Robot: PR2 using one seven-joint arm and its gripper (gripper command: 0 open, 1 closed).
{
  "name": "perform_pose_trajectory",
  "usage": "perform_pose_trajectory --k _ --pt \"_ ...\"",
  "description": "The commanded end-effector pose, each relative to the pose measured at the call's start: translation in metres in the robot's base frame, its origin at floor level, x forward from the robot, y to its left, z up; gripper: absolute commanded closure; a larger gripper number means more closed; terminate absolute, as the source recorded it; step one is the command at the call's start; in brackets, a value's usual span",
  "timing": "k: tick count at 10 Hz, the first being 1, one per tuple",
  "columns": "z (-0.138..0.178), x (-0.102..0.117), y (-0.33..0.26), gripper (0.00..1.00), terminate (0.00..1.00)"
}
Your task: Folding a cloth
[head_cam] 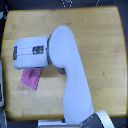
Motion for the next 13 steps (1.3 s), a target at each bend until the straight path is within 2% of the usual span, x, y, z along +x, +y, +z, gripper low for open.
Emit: perform_pose_trajectory --k 1,9,12,13 --pt "-0.001 0.010 0.001 0.00 0.00" --pt "0.008 0.007 -0.009 0.00 0.00" --pt "0.034 0.029 -0.016 0.00 0.00" --pt "0.066 0.052 -0.021 0.00 0.00"
